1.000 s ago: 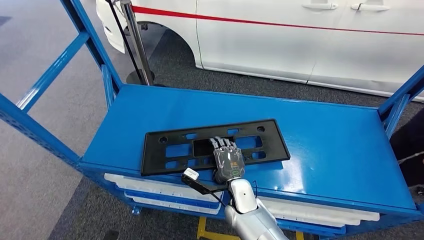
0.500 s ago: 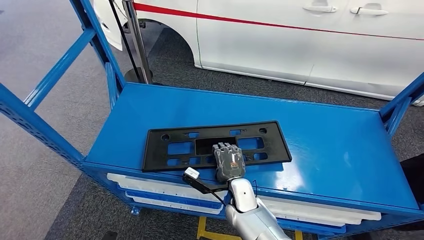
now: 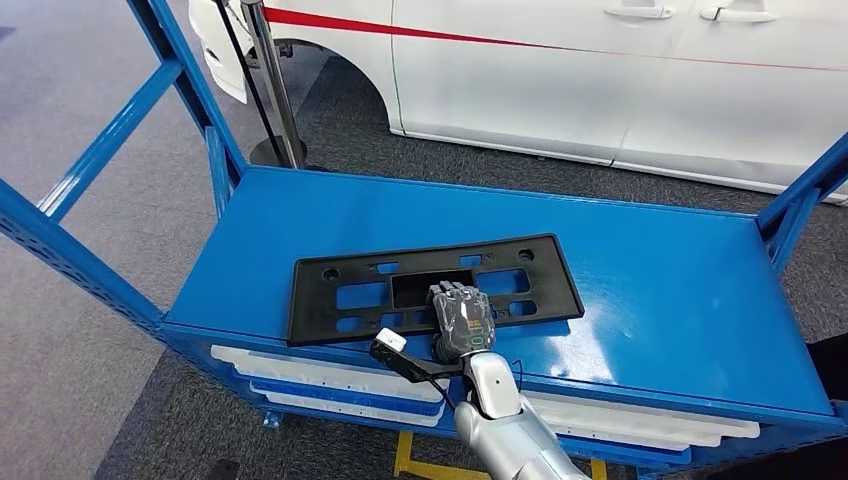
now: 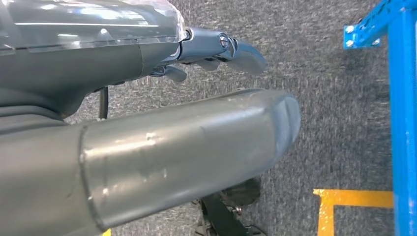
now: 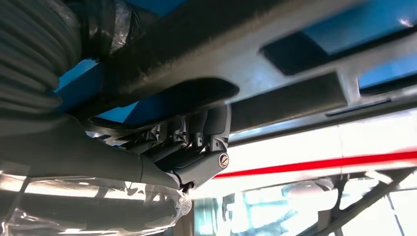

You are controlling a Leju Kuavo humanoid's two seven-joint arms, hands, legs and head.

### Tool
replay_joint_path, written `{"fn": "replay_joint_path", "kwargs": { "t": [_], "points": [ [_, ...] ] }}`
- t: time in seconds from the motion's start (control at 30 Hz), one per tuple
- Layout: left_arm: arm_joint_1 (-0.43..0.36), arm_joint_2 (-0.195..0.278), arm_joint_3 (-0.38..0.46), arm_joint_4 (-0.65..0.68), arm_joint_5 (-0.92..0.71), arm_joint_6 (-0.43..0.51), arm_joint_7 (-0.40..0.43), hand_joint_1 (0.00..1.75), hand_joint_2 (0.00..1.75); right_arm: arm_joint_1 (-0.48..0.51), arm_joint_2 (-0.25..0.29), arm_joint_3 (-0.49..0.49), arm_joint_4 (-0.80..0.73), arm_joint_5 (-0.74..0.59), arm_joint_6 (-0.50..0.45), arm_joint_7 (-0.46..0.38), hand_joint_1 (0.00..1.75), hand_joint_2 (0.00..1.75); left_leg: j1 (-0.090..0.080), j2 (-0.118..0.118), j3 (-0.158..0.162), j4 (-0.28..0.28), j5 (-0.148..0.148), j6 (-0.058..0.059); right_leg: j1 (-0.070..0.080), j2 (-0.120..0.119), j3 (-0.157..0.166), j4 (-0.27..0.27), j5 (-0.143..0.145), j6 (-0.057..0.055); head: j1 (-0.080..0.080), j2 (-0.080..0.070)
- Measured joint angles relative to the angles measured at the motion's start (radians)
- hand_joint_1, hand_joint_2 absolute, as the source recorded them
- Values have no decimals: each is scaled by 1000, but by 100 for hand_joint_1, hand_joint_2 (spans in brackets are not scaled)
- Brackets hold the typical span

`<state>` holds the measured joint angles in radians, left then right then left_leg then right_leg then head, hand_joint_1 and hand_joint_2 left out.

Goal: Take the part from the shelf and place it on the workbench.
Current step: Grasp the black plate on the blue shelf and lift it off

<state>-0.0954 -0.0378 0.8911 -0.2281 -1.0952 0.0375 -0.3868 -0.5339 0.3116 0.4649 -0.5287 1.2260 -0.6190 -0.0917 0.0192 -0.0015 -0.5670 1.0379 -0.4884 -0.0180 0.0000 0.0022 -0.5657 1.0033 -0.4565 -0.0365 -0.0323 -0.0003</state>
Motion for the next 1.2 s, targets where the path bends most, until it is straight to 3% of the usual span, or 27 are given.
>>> {"fn": "replay_joint_path", "kwargs": {
  "t": [0.1, 0.17, 0.2, 0.23, 0.3, 0.33, 0.4, 0.47, 0.53, 0.63, 0.67, 0.7, 0.73, 0.8, 0.83, 0.87, 0.93, 1.0, 1.03, 1.13, 1.17, 1.2],
  "points": [
    [10, 0, 15, 0, 15, 5, -16, 0, 0, 38, 6, 8, -136, -248, 61, -155, 175, 175, 4, 0, -70, 162, -90, -14, -3, 0, 6, -7, 3, -9, 0, 0],
    [21, -1, 30, 0, 23, 8, -31, 0, 0, 80, 4, 31, -291, -441, 129, -210, 175, 175, 8, 0, -104, 237, -111, -20, -4, 4, 6, -6, 2, -9, 0, 0],
    [26, -1, 37, 0, 26, 9, -38, 0, 0, 101, -1, 47, -381, -554, 164, -229, 175, 175, 10, 1, -97, 226, -97, -23, -5, 5, 6, -4, 1, -7, 0, 0],
    [30, -2, 44, 0, 29, 10, -45, 0, 0, 125, -9, 64, -477, -678, 201, -251, 175, 175, 13, 1, -74, 181, -67, -25, -7, 5, 6, -1, -1, -4, 0, 0],
    [33, -4, 59, 0, 35, 13, -56, 0, 0, 176, -32, 86, -653, -908, 264, -292, 175, 175, 15, 0, -5, 47, -12, -28, -9, 4, 3, 10, -8, 9, 0, 0],
    [34, -6, 66, 0, 38, 15, -60, 0, 0, 203, -47, 90, -736, -1007, 293, -309, 175, 175, 14, -3, 17, 2, 1, -23, -9, 2, 0, 17, -11, 17, 0, 0],
    [38, -11, 79, 0, 41, 18, -64, 0, 0, 252, -78, 91, -889, -1142, 339, -329, 175, 175, 8, -9, 22, -20, 4, -7, -6, 2, -7, 23, -13, 31, 0, 0],
    [43, -16, 90, 0, 44, 20, -66, 0, 87, 291, -107, 92, -1011, -1188, 360, -333, 175, 175, 7, -10, 16, -22, 10, 10, -10, 3, -11, 24, -12, 41, 0, 0],
    [44, -21, 98, 0, 45, 21, -68, 0, 175, 315, -130, 92, -1096, -1201, 369, -337, 175, 175, 7, -8, 13, -27, 16, 25, -13, 2, -31, 66, -44, 49, 0, 0],
    [43, -25, 110, 0, 47, 14, -76, 0, 175, 346, -155, 92, -1173, -1253, 400, -359, 175, 175, 2, -5, 9, -27, 17, 36, -13, 1, -117, 248, -135, 54, 1, 0],
    [43, -27, 115, 0, 48, 8, -80, 0, 175, 359, -164, 91, -1195, -1281, 415, -366, 175, 175, -1, -6, 9, -27, 16, 38, -13, 1, -140, 293, -146, 53, 1, 0],
    [44, -28, 120, 0, 50, 1, -84, 0, 175, 370, -172, 90, -1215, -1311, 431, -368, 175, 175, -4, -6, 10, -26, 14, 40, -12, 1, -147, 304, -136, 50, 1, 0],
    [44, -29, 124, 0, 53, -5, -88, 0, 175, 381, -180, 88, -1235, -1340, 445, -368, 175, 175, -7, -7, 12, -25, 13, 41, -10, 1, -136, 275, -108, 45, 1, 0],
    [44, -34, 136, 0, 66, -10, -97, 0, 175, 404, -190, 80, -1267, -1382, 457, -364, 175, 175, -11, -9, 18, -25, 8, 42, -3, 2, -78, 148, -38, 26, 0, 0],
    [43, -38, 144, 0, 72, -7, -99, 0, 175, 418, -192, 74, -1279, -1389, 456, -365, 175, 175, -13, -10, 19, -24, 5, 40, 1, 2, -51, 90, -17, 18, 0, 0],
    [43, -41, 152, 0, 77, -1, -100, 0, 175, 435, -194, 68, -1289, -1387, 452, -372, 175, 175, -14, -10, 19, -24, 3, 37, 5, 1, -35, 53, -9, 12, 0, 0],
    [43, -47, 166, 0, 81, 12, -96, 0, 175, 478, -199, 58, -1303, -1370, 450, -405, 175, 175, -14, -10, 18, -26, 1, 28, 9, 1, -28, 31, -13, 8, 1, 0],
    [43, -51, 176, 0, 82, 22, -89, 0, 175, 521, -205, 51, -1312, -1356, 464, -449, 175, 175, -15, -8, 20, -25, -8, 17, 2, 0, -21, 20, -10, 6, 1, 0],
    [43, -54, 181, 0, 83, 25, -85, 0, 175, 541, -207, 48, -1315, -1354, 477, -470, 175, 175, -15, -7, 15, -6, -27, 12, -2, -2, -16, 13, -7, 4, 1, 0],
    [44, -60, 194, 0, 81, 25, -70, 0, 175, 610, -209, 23, -1321, -1361, 540, -537, 175, 175, -9, -4, -56, 163, -127, 0, -5, -10, -11, 8, -4, -1, 0, 0],
    [45, -62, 197, 0, 80, 25, -66, 0, 175, 633, -210, 13, -1322, -1364, 561, -556, 175, 175, -7, -4, -81, 220, -148, -4, -5, -12, -13, 10, -5, -2, 0, 0],
    [47, -63, 201, 0, 80, 25, -64, 0, 175, 653, -210, 2, -1323, -1366, 577, -571, 175, 175, -6, -4, -92, 245, -150, -7, -4, -12, -16, 14, -5, -3, 0, 0]
  ]
}}
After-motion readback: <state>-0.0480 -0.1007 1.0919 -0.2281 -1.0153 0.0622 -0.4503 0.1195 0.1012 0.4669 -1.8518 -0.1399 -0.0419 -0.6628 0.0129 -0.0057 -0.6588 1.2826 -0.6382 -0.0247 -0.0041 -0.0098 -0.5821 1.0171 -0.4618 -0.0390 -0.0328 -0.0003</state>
